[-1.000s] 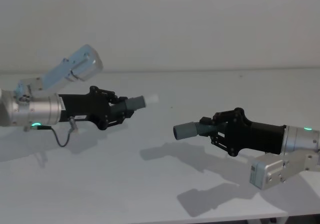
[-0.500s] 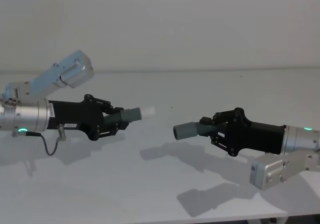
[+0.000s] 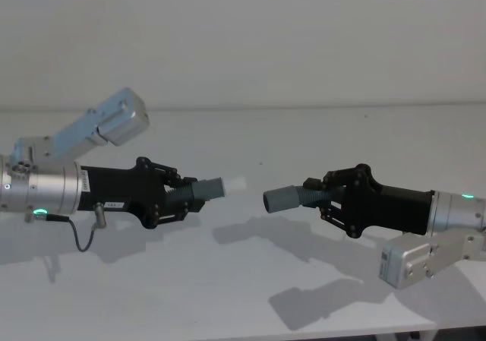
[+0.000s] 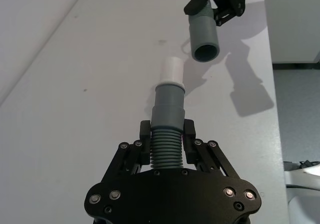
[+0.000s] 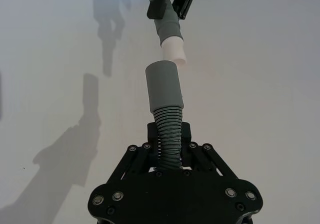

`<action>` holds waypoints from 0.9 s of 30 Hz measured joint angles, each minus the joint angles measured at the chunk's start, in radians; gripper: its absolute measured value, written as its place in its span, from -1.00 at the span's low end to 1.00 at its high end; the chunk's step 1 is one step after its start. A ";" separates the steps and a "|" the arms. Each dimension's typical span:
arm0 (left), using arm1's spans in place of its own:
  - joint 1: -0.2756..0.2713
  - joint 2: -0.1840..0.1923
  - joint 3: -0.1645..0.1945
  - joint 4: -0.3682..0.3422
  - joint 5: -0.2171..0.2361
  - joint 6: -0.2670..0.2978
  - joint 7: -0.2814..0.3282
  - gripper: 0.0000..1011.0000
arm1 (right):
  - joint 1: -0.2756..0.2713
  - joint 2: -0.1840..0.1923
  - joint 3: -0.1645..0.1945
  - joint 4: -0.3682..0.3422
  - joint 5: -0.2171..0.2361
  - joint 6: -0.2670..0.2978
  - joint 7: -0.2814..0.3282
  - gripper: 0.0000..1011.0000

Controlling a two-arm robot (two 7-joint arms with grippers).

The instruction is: Use both hands to pick up one end of the pipe from the table, align the ends, and insert them.

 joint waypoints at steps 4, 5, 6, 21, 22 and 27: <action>0.011 0.003 0.002 -0.016 -0.008 0.007 0.008 -0.33 | 0.000 0.000 0.000 0.000 0.000 0.000 0.000 -0.58; 0.015 0.003 0.002 -0.021 -0.011 0.010 0.011 -0.32 | 0.000 0.000 0.000 0.000 0.000 0.000 0.000 -0.58; 0.017 0.004 0.003 -0.024 -0.014 0.012 0.013 -0.32 | 0.000 0.000 0.000 0.000 0.000 0.000 0.000 -0.58; 0.046 0.008 0.013 -0.061 -0.039 0.029 0.036 -0.32 | 0.000 0.000 0.000 0.000 0.000 0.000 0.000 -0.58; 0.047 0.008 0.014 -0.062 -0.040 0.029 0.037 -0.32 | 0.000 0.000 0.000 0.000 0.000 0.000 0.000 -0.58; 0.049 0.009 0.018 -0.065 -0.045 0.032 0.041 -0.32 | 0.000 0.000 0.000 0.000 0.000 0.000 0.000 -0.58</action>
